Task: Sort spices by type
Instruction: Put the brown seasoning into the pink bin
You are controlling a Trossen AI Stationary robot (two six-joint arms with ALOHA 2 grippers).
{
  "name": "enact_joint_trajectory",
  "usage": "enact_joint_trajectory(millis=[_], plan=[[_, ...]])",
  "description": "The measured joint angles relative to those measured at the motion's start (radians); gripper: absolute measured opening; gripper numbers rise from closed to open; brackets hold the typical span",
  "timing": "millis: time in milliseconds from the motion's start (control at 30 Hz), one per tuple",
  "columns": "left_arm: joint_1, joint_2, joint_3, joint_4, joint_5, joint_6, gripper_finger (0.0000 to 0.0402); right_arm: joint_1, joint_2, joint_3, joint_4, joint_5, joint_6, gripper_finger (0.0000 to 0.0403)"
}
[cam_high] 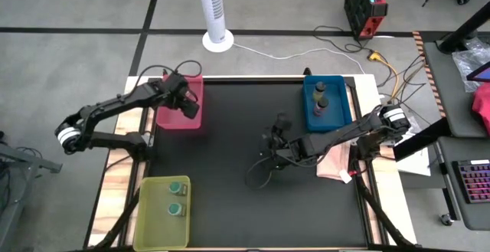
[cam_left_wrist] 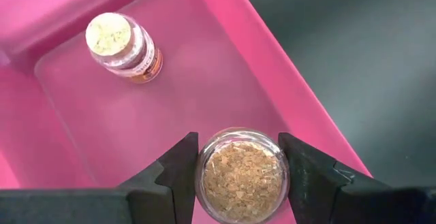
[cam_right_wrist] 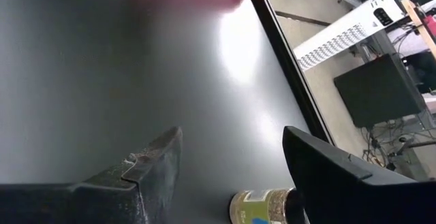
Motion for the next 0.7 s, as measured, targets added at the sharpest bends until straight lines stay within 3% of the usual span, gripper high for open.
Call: enact_joint_trajectory(millis=[400,700], plan=[[0.0,-0.003,-0.104,0.144,-0.005,-0.021,0.0154,0.0,0.0,-0.012,0.009,-0.001,0.0,0.0233],[0.0,0.003,-0.142,0.171,-0.026,-0.029,0.0154,0.0,0.0,-0.022,0.035,-0.017,0.0,0.0246]])
